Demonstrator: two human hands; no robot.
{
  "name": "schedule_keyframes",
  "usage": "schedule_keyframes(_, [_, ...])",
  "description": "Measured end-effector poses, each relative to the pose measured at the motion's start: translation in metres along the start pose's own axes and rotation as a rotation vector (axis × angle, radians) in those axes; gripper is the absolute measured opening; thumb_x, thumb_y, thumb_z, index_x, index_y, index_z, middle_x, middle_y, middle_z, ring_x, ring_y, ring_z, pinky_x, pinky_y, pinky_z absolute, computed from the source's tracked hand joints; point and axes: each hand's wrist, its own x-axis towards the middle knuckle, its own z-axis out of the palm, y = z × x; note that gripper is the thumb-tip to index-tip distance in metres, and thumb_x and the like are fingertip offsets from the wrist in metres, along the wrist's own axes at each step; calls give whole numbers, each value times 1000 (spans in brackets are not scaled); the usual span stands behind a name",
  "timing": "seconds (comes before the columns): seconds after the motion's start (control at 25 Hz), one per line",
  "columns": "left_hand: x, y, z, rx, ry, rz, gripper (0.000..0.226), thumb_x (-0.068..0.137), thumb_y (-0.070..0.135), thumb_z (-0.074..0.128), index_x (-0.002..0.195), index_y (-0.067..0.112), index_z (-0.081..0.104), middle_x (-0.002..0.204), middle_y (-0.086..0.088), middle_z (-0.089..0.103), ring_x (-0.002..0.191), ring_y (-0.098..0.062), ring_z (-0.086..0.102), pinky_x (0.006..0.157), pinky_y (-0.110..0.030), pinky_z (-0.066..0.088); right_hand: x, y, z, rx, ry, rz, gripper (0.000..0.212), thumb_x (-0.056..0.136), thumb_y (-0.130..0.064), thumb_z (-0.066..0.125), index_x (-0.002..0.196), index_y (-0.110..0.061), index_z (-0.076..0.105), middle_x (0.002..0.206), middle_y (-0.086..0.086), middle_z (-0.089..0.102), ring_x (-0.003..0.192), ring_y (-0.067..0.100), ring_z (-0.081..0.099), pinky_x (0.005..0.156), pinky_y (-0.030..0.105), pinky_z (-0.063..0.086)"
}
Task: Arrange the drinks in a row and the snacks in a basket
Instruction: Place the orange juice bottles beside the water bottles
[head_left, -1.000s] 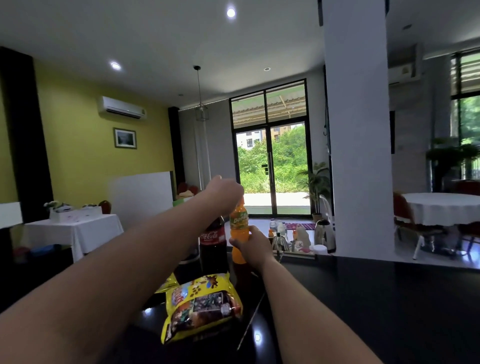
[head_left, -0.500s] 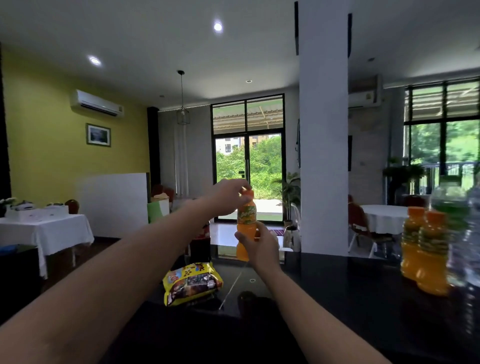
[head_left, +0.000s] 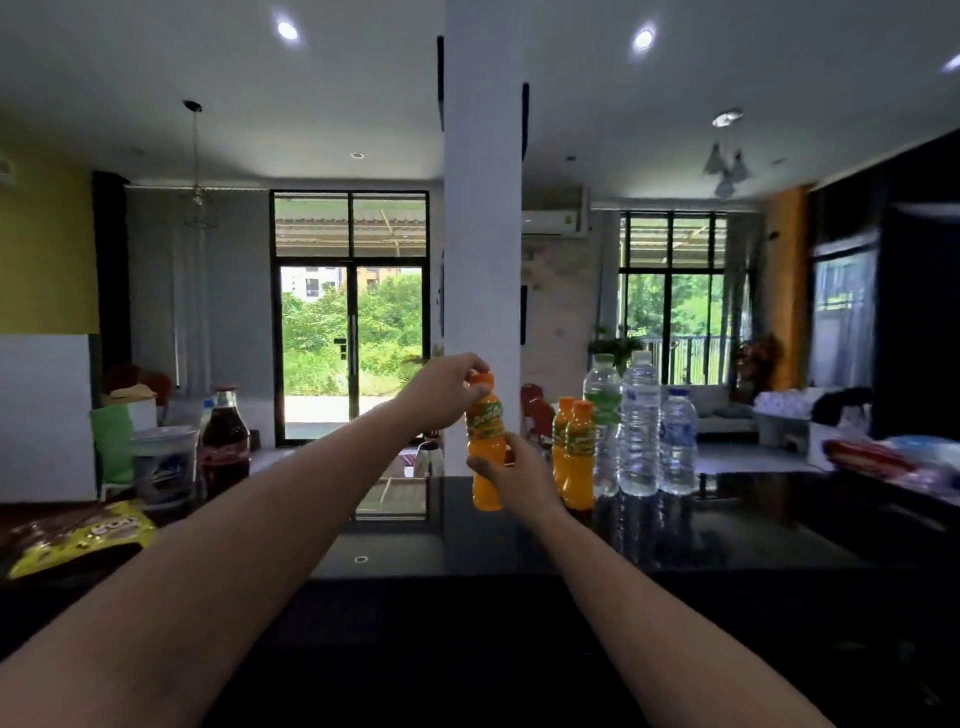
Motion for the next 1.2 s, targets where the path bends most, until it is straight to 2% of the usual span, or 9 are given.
schedule_keyframes(0.08, [0, 28, 25, -33, -26, 21, 31, 93, 21, 58, 122, 10, 57, 119, -10, 63, 97, -15, 56, 78, -23, 44, -11, 14, -36, -72, 16, 49, 37, 84, -37, 72, 115, -21, 59, 94, -7, 64, 84, 12, 60, 67, 29, 43])
schedule_keyframes(0.2, [3, 61, 66, -70, -88, 30, 31, 93, 20, 58, 122, 11, 57, 118, -10, 64, 99, -17, 59, 78, -22, 44, -24, 41, -80, -141, 40, 135, 33, 82, -34, 73, 111, -23, 61, 95, -3, 65, 87, 19, 63, 72, 32, 48])
schedule_keyframes(0.36, [10, 91, 115, -147, -109, 1, 33, 90, 15, 56, 123, 18, 58, 115, -10, 65, 98, -20, 61, 81, -26, 48, -34, 70, -112, -138, 86, 175, 33, 81, -27, 74, 112, -22, 61, 92, -4, 65, 89, 19, 63, 74, 33, 48])
schedule_keyframes(0.48, [16, 99, 132, -210, -64, -61, 33, 89, 15, 55, 120, 22, 60, 112, -7, 66, 91, -16, 60, 77, -26, 49, -33, 83, -117, -146, 104, 166, 31, 83, -27, 70, 112, -24, 58, 94, -6, 65, 86, 17, 61, 66, 30, 45])
schedule_keyframes(0.64, [16, 93, 136, -225, -37, -99, 34, 89, 19, 60, 122, 24, 57, 111, -6, 66, 87, -13, 58, 68, -17, 44, -28, 90, -114, -182, 114, 131, 25, 84, -23, 65, 107, -28, 57, 88, -8, 66, 78, 15, 62, 70, 35, 53])
schedule_keyframes(0.8, [13, 94, 142, -162, -42, -94, 48, 86, 24, 65, 131, 27, 48, 113, -7, 64, 90, -15, 57, 76, -25, 45, -23, 93, -115, -174, 97, 139, 34, 82, -24, 72, 113, -27, 58, 98, -1, 69, 84, 19, 62, 74, 34, 51])
schedule_keyframes(1.04, [22, 90, 156, -146, 4, -128, 48, 88, 24, 63, 133, 28, 46, 113, -8, 66, 99, -25, 63, 89, -38, 52, -12, 102, -115, -272, 88, 130, 48, 82, -34, 71, 126, -33, 50, 106, -3, 68, 93, 21, 63, 76, 35, 49])
schedule_keyframes(1.12, [28, 84, 161, -139, 14, -140, 49, 88, 25, 63, 134, 28, 45, 114, -9, 66, 100, -25, 63, 89, -40, 52, -8, 105, -112, -274, 96, 113, 49, 85, -33, 69, 129, -34, 48, 101, -5, 68, 90, 19, 64, 73, 33, 49])
schedule_keyframes(1.2, [33, 78, 165, -127, 23, -143, 49, 88, 27, 63, 134, 29, 46, 112, -8, 67, 99, -25, 64, 89, -40, 53, -4, 107, -108, -242, 99, 108, 42, 87, -29, 67, 125, -35, 49, 86, -16, 63, 83, 14, 62, 68, 31, 48])
